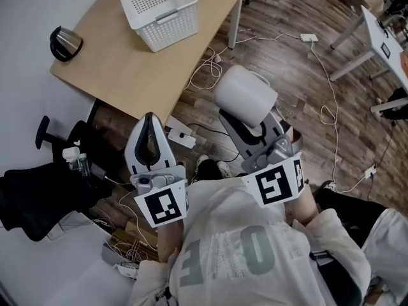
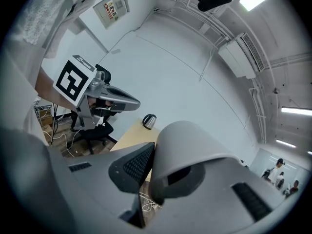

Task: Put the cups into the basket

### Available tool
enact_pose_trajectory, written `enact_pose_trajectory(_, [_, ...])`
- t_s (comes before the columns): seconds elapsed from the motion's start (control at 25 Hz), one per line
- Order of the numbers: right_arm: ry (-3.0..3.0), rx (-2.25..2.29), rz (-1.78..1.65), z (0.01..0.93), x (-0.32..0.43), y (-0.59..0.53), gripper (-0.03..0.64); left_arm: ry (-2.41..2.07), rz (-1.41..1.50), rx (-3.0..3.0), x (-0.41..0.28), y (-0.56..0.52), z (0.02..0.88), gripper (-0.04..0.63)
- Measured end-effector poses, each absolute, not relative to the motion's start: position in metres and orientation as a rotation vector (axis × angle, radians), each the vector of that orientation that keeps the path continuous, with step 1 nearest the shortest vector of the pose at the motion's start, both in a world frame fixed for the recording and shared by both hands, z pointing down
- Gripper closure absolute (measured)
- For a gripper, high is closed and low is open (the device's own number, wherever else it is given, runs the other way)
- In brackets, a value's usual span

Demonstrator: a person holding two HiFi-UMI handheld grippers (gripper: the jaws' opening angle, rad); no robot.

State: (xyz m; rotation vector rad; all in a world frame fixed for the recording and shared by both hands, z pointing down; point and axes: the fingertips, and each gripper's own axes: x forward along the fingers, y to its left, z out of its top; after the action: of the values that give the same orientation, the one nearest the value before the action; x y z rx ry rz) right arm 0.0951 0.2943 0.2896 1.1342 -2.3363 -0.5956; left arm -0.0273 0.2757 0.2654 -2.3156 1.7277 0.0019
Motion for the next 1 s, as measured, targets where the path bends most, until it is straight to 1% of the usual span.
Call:
enact_pose_trajectory(0.2, [-2.358, 1.142, -0.557, 0.294, 0.115, 0.284, 0.572, 1.712, -0.031, -2.288, -0.008, 0.268, 0.256, 0.586])
enact_pose_trajectory(0.4, [-2.369, 1.123, -0.558, 0.297, 0.118, 0.246, 0.572, 1.696, -0.015, -2.267, 0.000, 0.227, 0.251, 0.586])
enact_pose_trajectory(0.8, [-2.355, 1.059, -0.609, 0.288, 0.099, 0.086, 0.572, 1.767, 0.010, -2.257, -0.022, 0.075, 0.254, 0.586])
enact_pose_trajectory(1.0, [-2.393, 0.997, -0.609, 0.284, 0.082, 0.012, 0.572, 1.760, -0.059, -2.270, -0.029, 0.014, 0.268, 0.586])
